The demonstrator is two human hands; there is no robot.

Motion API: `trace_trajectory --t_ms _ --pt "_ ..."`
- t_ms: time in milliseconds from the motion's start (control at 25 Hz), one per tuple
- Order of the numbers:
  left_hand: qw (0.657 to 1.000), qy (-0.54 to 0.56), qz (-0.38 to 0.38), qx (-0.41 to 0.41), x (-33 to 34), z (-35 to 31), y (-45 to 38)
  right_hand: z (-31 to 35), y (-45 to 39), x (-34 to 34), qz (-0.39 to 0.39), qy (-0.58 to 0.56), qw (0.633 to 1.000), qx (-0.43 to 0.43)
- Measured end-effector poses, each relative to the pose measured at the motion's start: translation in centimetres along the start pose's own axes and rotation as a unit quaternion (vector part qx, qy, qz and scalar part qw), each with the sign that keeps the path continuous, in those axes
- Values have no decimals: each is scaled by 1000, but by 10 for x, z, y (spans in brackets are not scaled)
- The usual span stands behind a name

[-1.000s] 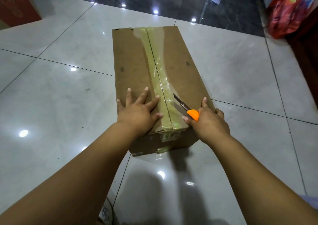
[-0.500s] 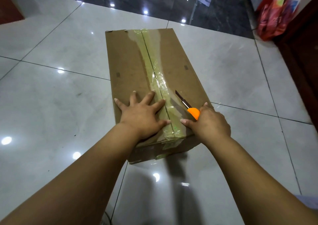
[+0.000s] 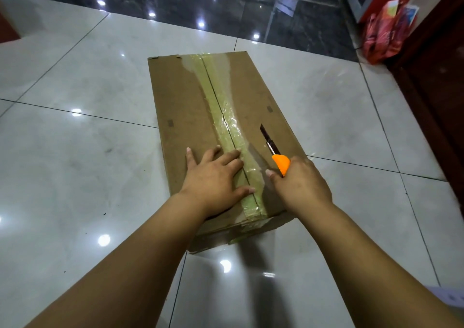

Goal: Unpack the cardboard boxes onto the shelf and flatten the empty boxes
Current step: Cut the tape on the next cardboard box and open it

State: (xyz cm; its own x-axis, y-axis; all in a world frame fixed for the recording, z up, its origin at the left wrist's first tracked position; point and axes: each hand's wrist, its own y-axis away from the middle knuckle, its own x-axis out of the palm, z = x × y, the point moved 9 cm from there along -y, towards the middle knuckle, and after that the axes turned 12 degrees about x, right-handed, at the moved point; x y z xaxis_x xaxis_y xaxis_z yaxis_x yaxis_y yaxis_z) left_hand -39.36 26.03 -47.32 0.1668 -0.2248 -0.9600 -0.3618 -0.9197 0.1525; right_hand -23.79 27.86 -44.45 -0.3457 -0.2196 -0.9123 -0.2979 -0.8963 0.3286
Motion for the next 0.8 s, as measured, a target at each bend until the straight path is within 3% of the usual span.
trace_trajectory --t_ms 160,320,800 --pt "1000 5 -13 13 -7 8 3 10 2 8 63 -38 997 -12" --pt "998 34 -35 -48 -11 38 9 27 1 9 108 -85 990 -36" --pt "996 38 -35 -71 -8 45 3 104 -30 9 98 -67 984 -134"
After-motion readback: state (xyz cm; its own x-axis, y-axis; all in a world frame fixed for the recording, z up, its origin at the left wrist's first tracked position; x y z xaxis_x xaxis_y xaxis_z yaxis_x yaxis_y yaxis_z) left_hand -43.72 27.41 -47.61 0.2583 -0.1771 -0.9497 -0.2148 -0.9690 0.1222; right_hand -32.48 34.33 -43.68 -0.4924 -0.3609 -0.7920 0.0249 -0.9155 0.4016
